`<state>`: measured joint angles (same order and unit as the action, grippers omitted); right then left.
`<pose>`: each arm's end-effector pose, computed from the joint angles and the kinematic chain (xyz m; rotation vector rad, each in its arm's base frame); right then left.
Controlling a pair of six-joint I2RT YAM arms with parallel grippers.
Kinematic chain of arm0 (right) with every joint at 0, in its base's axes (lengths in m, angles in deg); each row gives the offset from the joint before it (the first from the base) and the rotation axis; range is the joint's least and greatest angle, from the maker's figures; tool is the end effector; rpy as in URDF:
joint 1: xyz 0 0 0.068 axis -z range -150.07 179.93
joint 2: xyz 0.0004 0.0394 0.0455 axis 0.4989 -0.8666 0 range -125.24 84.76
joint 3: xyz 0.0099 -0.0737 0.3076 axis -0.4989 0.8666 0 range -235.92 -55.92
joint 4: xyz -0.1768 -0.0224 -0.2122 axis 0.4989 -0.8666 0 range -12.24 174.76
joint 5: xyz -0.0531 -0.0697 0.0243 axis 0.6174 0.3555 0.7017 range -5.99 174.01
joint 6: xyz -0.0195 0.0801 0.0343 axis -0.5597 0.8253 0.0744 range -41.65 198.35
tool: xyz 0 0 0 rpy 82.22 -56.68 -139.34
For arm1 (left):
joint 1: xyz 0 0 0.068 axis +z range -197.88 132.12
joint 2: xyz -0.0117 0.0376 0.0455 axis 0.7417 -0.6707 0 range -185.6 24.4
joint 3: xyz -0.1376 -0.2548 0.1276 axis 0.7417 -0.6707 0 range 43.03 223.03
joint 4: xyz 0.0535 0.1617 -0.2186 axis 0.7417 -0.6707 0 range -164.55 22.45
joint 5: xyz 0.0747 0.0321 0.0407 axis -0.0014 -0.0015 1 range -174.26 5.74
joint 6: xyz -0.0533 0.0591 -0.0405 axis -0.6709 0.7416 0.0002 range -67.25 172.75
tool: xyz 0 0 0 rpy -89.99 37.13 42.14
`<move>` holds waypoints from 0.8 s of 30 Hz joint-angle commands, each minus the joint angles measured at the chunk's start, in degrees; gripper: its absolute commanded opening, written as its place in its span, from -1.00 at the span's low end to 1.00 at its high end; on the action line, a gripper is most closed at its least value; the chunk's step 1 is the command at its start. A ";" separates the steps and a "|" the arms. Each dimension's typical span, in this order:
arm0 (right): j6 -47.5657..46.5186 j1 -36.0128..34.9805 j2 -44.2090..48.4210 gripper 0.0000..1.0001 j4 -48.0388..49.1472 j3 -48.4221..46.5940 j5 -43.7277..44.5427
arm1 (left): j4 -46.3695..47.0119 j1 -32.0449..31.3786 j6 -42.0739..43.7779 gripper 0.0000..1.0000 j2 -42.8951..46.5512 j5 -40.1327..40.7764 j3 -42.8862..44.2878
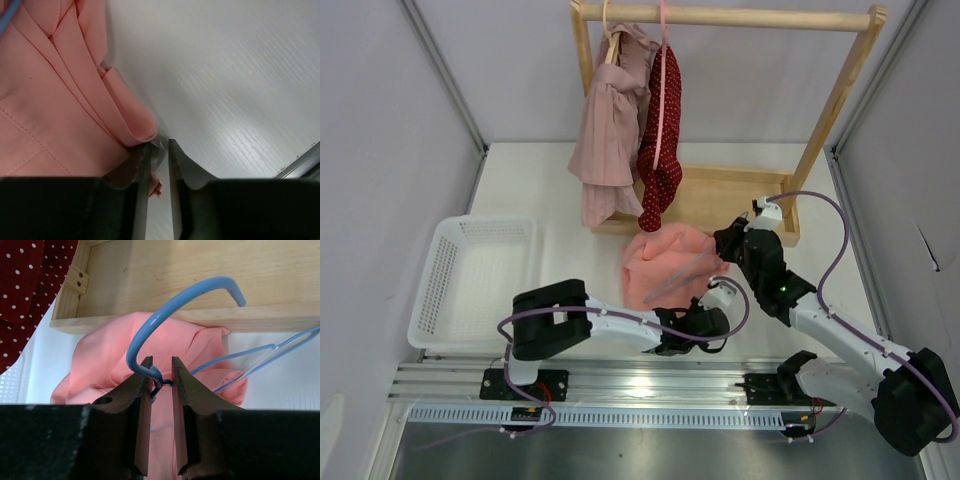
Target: Place the skirt on the hanger
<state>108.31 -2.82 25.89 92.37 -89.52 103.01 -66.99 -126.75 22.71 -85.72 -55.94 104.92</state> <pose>0.2367 0.1215 0.2752 0.1835 1.8766 0.4444 0.1223 -0.4268 0.1418 0.7458 2.1864 -0.3871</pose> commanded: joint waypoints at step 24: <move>0.37 2.52 -0.10 -1.00 -7.35 -7.35 2.53 | 2.52 1.88 -3.53 -1.00 38.55 -6.34 -21.19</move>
<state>108.35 -0.79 25.71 86.50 -93.89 103.36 -62.80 -125.87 22.05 -52.59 -61.62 87.00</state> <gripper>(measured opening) 0.231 0.003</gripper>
